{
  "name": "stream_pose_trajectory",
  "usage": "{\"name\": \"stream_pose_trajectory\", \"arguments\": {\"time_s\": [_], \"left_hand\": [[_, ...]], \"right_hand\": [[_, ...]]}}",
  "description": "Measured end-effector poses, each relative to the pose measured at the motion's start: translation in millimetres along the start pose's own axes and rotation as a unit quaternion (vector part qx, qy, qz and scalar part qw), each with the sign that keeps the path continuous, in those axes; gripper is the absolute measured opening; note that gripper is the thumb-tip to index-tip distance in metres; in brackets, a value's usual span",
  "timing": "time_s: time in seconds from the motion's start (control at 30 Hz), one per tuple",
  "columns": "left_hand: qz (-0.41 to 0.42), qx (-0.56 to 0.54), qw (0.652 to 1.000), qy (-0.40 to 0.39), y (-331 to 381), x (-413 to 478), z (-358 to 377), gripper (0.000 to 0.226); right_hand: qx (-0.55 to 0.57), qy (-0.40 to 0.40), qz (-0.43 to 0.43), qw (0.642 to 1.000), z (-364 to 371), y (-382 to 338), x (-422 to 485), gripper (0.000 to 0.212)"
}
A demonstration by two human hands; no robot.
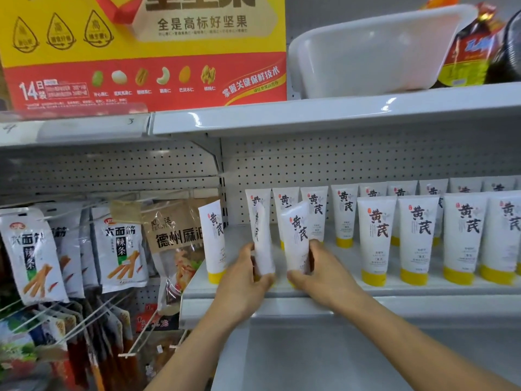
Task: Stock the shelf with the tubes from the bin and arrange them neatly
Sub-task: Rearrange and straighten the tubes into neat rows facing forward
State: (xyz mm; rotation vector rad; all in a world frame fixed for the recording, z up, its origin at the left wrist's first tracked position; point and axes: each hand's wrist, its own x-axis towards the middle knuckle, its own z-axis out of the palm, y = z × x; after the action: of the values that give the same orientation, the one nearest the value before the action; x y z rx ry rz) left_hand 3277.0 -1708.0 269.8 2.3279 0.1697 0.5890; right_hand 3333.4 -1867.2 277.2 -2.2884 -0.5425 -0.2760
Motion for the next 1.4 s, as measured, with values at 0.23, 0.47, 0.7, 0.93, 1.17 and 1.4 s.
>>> {"name": "stream_pose_trajectory", "arguments": {"time_s": [0.23,0.47,0.7,0.93,1.17,1.4], "left_hand": [[-0.008,0.045,0.995,0.094,8,-8,18,0.071],[-0.01,-0.073,0.996,0.049,-5,-6,11,0.067],[-0.008,-0.031,0.995,0.091,-2,-7,19,0.068],[0.021,-0.034,0.989,0.142,5,-15,27,0.046],[0.176,-0.005,0.978,0.108,-8,-37,25,0.044],[0.033,-0.076,0.99,0.113,11,-25,21,0.069]], "right_hand": [[-0.055,0.077,0.015,0.995,1,11,-4,0.055],[-0.056,0.08,-0.015,0.995,-1,19,-12,0.046],[-0.008,0.171,0.017,0.985,1,21,-25,0.059],[-0.014,0.17,-0.056,0.984,3,32,-39,0.026],[-0.099,0.088,-0.142,0.981,4,43,-52,0.049],[-0.083,0.148,-0.13,0.977,2,33,-46,0.011]]}}
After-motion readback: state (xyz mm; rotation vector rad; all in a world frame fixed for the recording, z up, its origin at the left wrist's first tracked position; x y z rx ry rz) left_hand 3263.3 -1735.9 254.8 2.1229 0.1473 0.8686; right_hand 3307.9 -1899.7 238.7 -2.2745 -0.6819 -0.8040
